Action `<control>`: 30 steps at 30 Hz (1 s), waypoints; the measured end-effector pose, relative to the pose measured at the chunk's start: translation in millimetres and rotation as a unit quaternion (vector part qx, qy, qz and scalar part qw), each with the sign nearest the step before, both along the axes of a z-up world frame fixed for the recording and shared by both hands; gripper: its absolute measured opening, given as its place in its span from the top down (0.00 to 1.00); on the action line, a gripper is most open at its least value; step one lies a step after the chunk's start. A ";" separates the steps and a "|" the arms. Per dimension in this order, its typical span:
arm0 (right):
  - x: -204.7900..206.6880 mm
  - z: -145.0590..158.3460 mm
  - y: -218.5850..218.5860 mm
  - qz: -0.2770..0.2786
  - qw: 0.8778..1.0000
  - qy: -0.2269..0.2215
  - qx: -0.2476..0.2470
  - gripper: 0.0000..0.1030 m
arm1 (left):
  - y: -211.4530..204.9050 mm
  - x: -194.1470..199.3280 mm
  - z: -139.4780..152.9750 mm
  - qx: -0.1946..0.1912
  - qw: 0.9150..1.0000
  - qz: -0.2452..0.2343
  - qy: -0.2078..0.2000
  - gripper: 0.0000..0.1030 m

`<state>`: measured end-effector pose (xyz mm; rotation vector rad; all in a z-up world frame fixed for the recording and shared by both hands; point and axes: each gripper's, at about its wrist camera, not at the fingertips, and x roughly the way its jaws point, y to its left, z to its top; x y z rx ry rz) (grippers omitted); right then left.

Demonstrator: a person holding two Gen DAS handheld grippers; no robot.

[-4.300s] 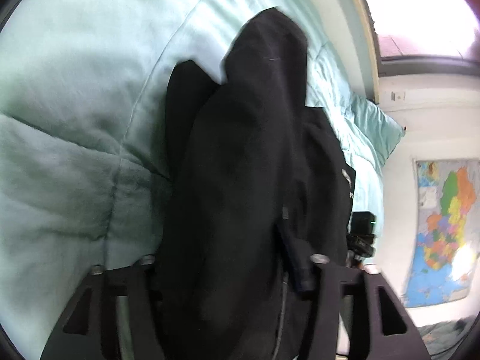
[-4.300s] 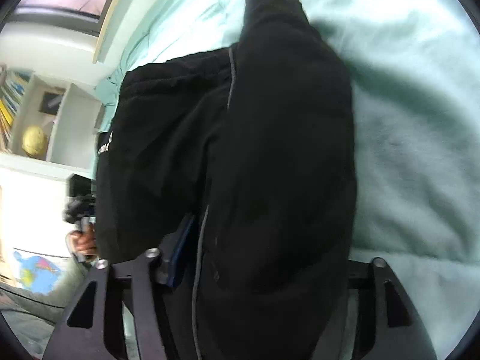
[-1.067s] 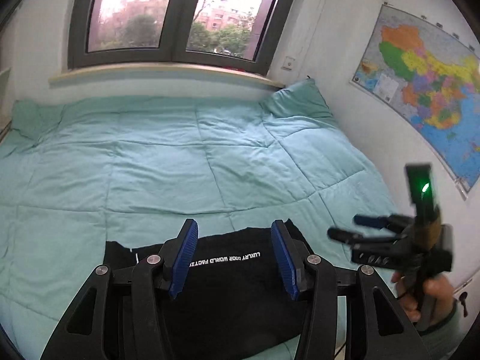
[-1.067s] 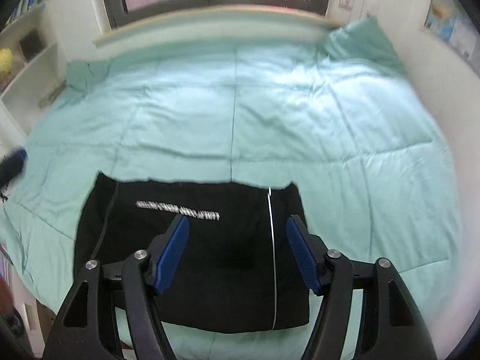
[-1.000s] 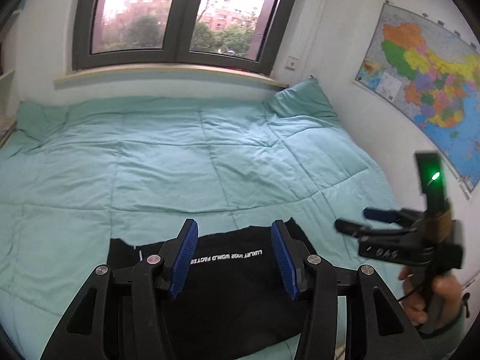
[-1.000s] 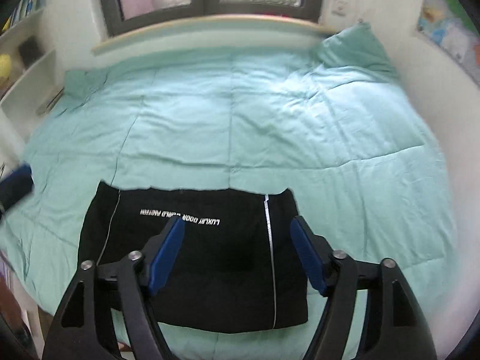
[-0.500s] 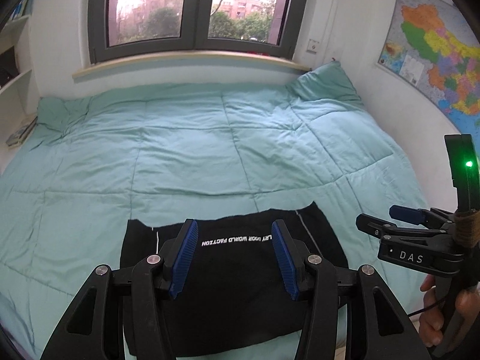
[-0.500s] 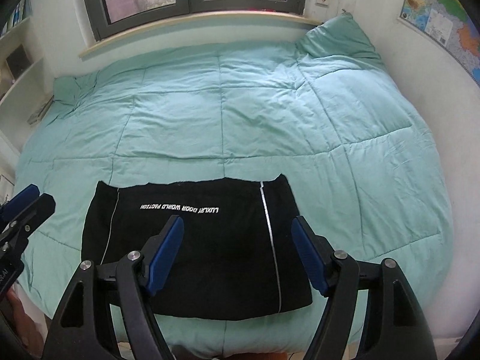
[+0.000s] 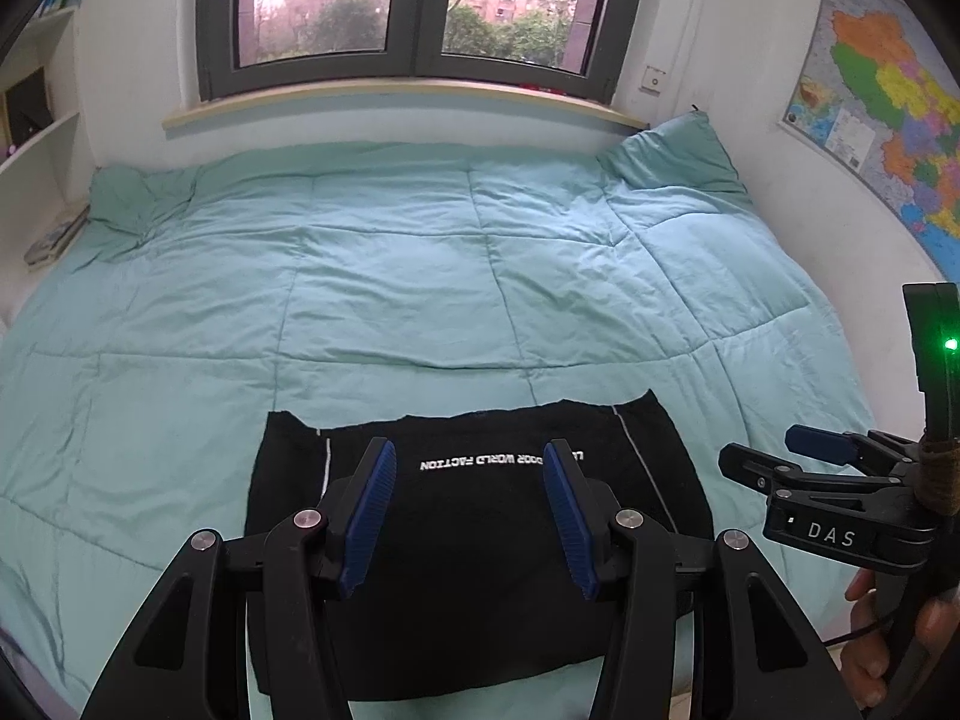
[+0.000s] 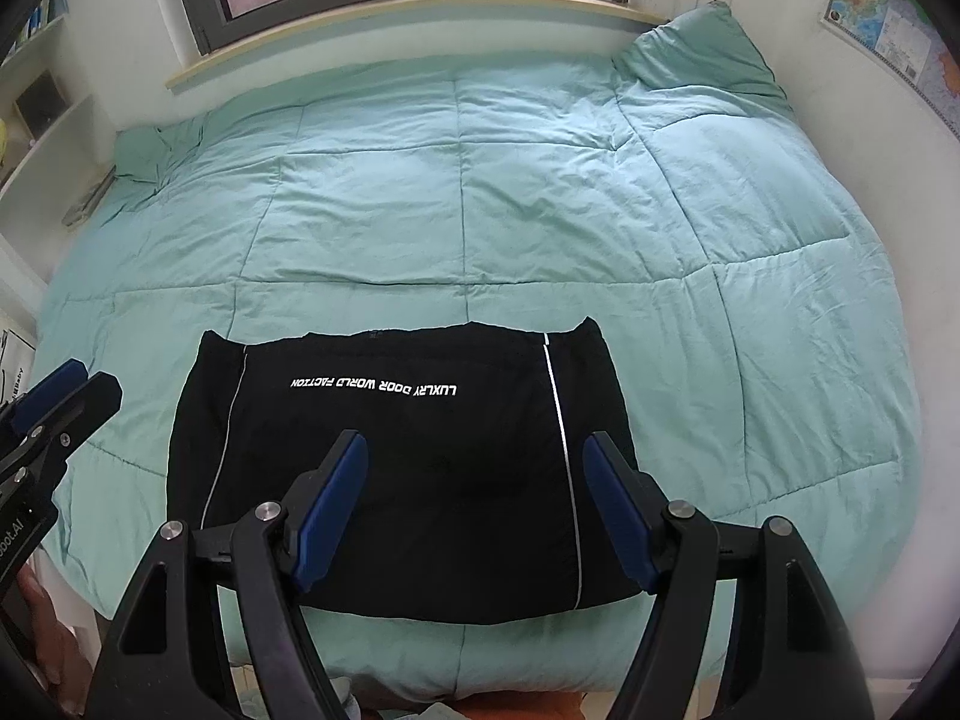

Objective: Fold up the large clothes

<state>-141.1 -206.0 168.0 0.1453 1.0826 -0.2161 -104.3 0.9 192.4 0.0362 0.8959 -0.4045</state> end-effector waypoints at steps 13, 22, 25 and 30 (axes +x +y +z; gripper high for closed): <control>5.8 -7.2 4.6 0.009 1.000 0.010 0.000 0.26 | -2.7 -2.0 -2.9 0.021 1.000 0.010 -0.006 0.49; 11.8 -10.1 12.1 0.021 1.000 0.014 0.003 0.26 | -1.1 0.6 -3.6 0.095 0.993 0.060 -0.024 0.47; 14.6 -10.4 15.3 0.026 1.000 0.013 0.007 0.26 | -3.0 3.0 -6.7 0.163 0.982 0.088 -0.040 0.47; 17.6 -17.0 21.7 0.036 0.999 0.016 0.019 0.26 | 1.9 6.1 -6.6 0.183 0.977 0.105 -0.041 0.47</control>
